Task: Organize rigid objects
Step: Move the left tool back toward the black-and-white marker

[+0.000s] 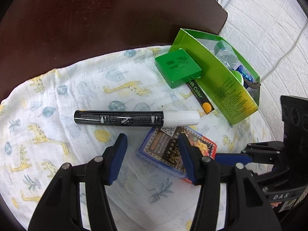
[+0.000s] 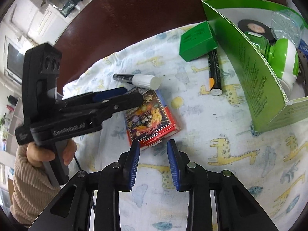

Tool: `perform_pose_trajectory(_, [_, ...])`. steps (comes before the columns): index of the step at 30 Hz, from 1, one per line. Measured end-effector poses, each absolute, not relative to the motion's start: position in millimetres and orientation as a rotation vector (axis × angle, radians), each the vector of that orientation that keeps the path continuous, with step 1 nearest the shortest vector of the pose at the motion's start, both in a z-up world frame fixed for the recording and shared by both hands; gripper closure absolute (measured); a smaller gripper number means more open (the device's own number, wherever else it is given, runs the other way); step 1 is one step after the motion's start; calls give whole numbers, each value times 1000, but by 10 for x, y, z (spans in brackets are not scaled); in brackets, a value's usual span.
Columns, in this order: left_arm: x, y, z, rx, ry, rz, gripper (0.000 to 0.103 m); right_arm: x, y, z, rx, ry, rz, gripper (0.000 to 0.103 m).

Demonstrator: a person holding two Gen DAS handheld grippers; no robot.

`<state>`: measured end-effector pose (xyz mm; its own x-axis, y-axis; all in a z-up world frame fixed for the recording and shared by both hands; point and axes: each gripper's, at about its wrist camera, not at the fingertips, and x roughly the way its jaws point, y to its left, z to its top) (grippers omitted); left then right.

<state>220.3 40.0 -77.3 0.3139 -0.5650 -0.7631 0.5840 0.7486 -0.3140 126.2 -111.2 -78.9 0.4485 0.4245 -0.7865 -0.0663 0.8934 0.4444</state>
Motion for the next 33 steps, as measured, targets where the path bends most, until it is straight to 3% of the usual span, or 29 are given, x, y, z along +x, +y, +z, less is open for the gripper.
perform_pose_trajectory(19, [1607,543,-765,90,979,-711,48,1570,-1146,-727,346,1005,254,71])
perform_pose_trajectory(33, [2161,541,-712,-126,957,-569,48,1445,-1185,-745,408,1021,233,71])
